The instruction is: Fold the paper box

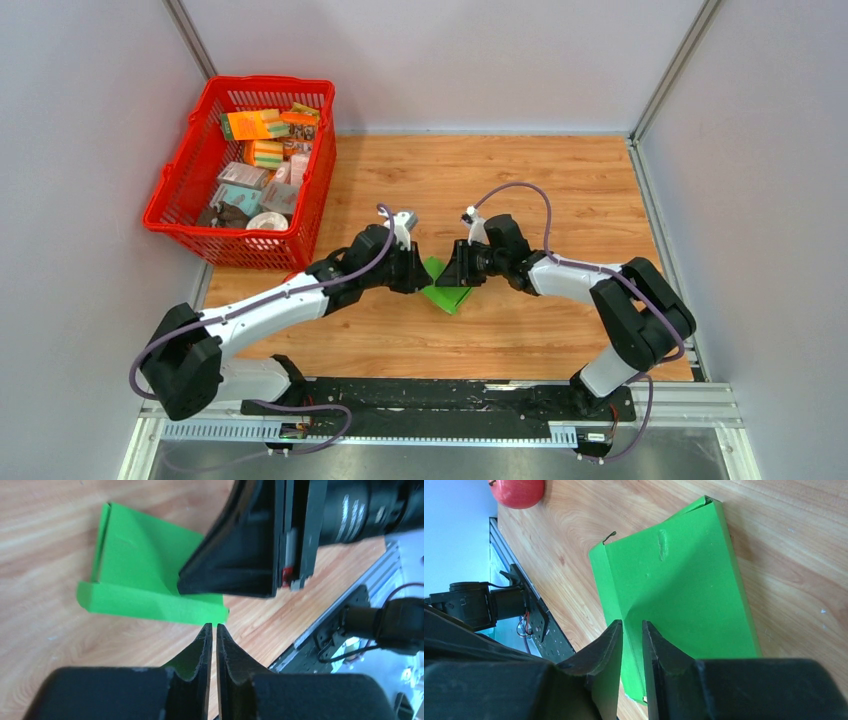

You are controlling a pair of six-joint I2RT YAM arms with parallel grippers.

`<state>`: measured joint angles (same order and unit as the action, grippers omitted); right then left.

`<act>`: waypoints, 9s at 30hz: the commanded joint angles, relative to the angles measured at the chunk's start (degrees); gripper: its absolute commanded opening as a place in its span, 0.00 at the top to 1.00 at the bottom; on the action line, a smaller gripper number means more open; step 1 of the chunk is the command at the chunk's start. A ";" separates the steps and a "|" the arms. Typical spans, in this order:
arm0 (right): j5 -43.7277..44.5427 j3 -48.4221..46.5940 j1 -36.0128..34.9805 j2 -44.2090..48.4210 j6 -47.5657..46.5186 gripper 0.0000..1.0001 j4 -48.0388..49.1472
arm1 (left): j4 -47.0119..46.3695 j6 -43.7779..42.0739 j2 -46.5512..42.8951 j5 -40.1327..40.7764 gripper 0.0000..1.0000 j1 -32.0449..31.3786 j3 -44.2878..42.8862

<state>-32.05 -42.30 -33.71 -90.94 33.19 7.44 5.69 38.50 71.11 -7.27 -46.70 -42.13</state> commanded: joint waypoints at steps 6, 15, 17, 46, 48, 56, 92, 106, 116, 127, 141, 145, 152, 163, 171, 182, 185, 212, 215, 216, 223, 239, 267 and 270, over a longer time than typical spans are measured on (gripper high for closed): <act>-0.82 2.67 0.40 -2.93 1.53 0.75 7.50 | -2.88 -0.53 15.53 -5.57 0.89 7.50 -6.82; -5.28 5.45 1.28 -0.56 3.72 0.74 9.39 | -9.64 -0.45 22.40 -2.75 0.91 8.02 -2.44; -10.19 8.19 2.59 0.84 8.98 0.71 15.47 | -10.18 -0.36 22.49 -2.93 0.91 8.03 -1.55; -1.61 16.55 8.05 12.46 13.39 0.39 5.39 | -10.35 0.17 15.81 -8.99 0.88 8.02 0.91; -2.83 16.99 8.14 9.92 13.83 0.42 9.14 | -10.44 0.08 15.46 -9.08 0.88 8.03 0.56; -4.07 18.22 9.10 2.52 15.15 0.56 18.83 | -7.90 -1.14 13.36 -9.70 0.86 8.03 -0.58; -6.79 24.11 14.11 -10.13 18.14 0.81 32.28 | -2.88 -0.01 13.44 -16.03 0.47 14.97 0.99; -7.23 24.55 14.73 -10.58 18.14 0.82 32.81 | -10.15 4.02 18.17 -24.27 0.45 14.97 1.35; -8.20 24.29 14.82 -8.66 17.88 0.76 32.55 | -20.11 10.63 21.35 -31.32 0.60 14.97 3.37; 9.58 17.35 11.50 20.74 6.28 0.27 -9.74 | -16.50 10.62 19.95 -29.65 0.72 15.23 3.89; 89.94 -6.82 -48.80 7.50 -29.73 0.08 -21.96 | -29.59 24.60 18.36 -35.01 0.71 17.60 11.01; 96.92 -8.32 -52.86 -1.69 -37.58 0.11 -14.92 | -36.10 28.64 19.24 -35.88 0.71 17.61 13.39; 101.12 -6.91 -52.94 -7.93 -40.04 0.16 -8.68 | -39.71 30.93 19.42 -37.91 0.71 17.69 14.27; 111.23 -6.56 -52.07 -10.75 -42.16 0.27 -3.31 | -40.41 30.14 18.80 -39.58 0.71 17.69 15.94; 113.52 -6.30 -51.19 -11.02 -41.98 0.48 -3.75 | -45.68 33.74 18.19 -40.37 0.70 17.69 18.13; 118.19 -5.24 -51.45 -9.70 -39.79 0.66 -6.21 | -44.99 37.26 10.29 -39.93 0.35 20.15 19.81; 118.10 -4.89 -51.54 -8.56 -38.55 0.68 -7.09 | -36.31 33.93 4.84 -39.23 0.31 21.21 18.32; 35.49 -13.95 -33.09 11.31 -25.01 0.75 -36.80 | 19.28 -0.89 -40.88 -18.56 0.46 22.70 12.15; 32.93 -12.99 -32.47 10.43 -26.59 0.74 -34.43 | 15.06 0.17 -41.58 -19.36 0.50 21.91 15.23; 30.06 -12.81 -32.03 10.17 -26.86 0.73 -33.47 | 13.48 0.08 -41.75 -19.19 0.50 21.48 16.10; 29.15 -14.21 -29.66 4.90 -28.88 0.70 -33.72 | 6.79 -2.46 -36.84 -14.37 0.56 15.33 18.75; 24.76 -12.54 -27.19 4.54 -30.73 0.69 -30.47 | -3.49 -12.04 -20.86 -7.23 0.53 6.18 14.10; 22.74 -12.01 -27.02 4.45 -30.47 0.71 -29.15 | -6.13 -15.47 -11.52 -9.87 0.86 3.02 11.28; 22.74 -12.10 -26.93 4.45 -30.47 0.71 -29.06 | -4.57 -16.00 -10.91 -8.55 0.86 2.23 10.84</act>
<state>-8.10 -54.74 -60.14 -86.17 4.47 -24.14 0.14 25.10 59.05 -15.99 -42.63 -28.58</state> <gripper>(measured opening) 0.316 0.137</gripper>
